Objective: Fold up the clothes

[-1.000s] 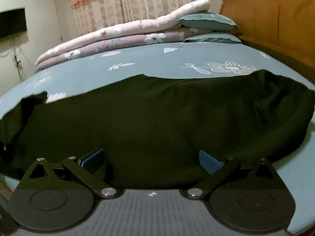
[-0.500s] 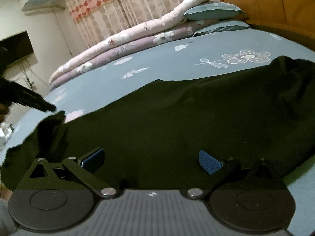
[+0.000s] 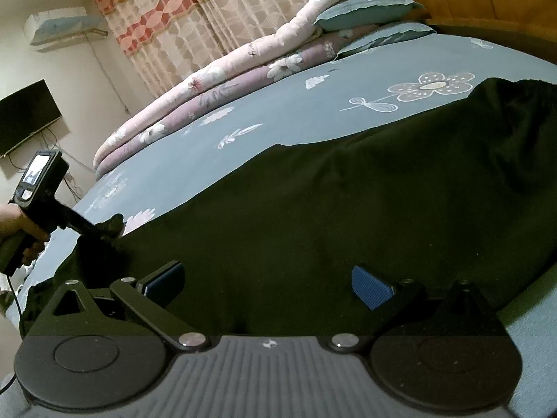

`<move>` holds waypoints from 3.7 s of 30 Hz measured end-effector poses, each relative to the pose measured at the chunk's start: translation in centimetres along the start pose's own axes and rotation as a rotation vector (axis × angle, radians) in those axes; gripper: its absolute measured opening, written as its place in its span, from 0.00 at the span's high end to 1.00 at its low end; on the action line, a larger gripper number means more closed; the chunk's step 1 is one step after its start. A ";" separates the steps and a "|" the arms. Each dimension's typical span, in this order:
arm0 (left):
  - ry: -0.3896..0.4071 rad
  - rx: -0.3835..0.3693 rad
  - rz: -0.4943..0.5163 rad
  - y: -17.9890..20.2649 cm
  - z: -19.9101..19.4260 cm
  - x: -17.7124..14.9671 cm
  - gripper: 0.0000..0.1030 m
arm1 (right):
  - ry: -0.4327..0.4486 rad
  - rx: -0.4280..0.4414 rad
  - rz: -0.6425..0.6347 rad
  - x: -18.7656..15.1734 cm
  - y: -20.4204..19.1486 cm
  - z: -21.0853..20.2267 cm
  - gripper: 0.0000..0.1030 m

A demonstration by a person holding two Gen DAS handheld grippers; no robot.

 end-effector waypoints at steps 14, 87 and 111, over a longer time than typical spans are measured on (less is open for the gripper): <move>-0.037 0.104 0.030 -4.7 -2.0 -4.6 0.85 | 0.007 0.010 0.022 0.0 0.3 -0.1 0.00; 0.004 0.005 -0.251 -10.3 -1.1 -17.0 0.54 | -0.027 -0.123 -0.157 -1.1 -1.2 1.0 0.00; 0.218 -0.151 -0.387 -15.2 -2.8 -19.2 0.90 | -0.065 -0.272 -0.357 -2.4 -2.5 2.6 0.00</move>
Point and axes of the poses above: each gripper's, at about its wrist camera, not at the fingertips, and z roughly the way its jaws point, y to its right, x to its top, the point moved 8 cm from there along z, roughly the way its jaws point, and after that the axes turned 7 degrees about x, right-handed, at the moved point
